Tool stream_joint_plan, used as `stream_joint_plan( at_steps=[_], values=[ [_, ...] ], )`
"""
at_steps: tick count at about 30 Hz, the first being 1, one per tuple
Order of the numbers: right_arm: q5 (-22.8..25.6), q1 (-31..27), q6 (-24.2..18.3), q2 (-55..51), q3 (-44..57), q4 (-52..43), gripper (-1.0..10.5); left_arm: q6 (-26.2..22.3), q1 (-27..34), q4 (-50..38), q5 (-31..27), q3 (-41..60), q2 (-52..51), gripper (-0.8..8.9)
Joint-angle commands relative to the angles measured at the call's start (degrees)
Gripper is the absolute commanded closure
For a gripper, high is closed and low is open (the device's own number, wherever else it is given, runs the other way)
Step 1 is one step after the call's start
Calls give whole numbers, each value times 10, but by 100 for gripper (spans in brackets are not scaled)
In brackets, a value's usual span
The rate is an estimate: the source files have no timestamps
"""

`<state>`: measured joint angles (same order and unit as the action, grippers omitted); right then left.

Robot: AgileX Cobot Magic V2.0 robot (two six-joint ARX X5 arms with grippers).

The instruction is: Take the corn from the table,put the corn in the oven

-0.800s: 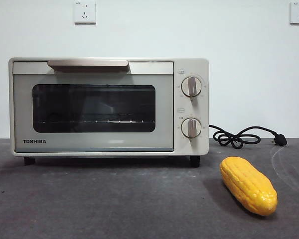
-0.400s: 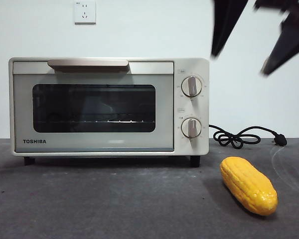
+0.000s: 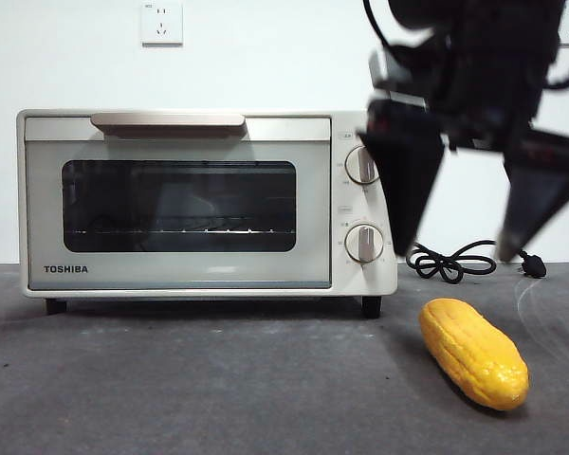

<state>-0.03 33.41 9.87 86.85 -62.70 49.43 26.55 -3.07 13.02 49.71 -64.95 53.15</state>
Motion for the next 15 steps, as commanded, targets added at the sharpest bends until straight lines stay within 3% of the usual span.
stream_joint_plan(
  at_steps=[1, 5, 12, 15],
  values=[
    [0, 0, 14, 3, 44, -18, 444, -12, 0, -2, 2, -1, -1, 817],
    [-12, 0, 23, 3, 96, -52, 445, -13, 0, -2, -1, -1, -1, 817],
    [-75, 0, 36, 3, 123, -99, 461, -13, 0, -2, -2, -1, -1, 817],
    [-92, 0, 36, 3, 123, -108, 605, -13, 0, 0, -2, -1, -1, 817]
  ],
)
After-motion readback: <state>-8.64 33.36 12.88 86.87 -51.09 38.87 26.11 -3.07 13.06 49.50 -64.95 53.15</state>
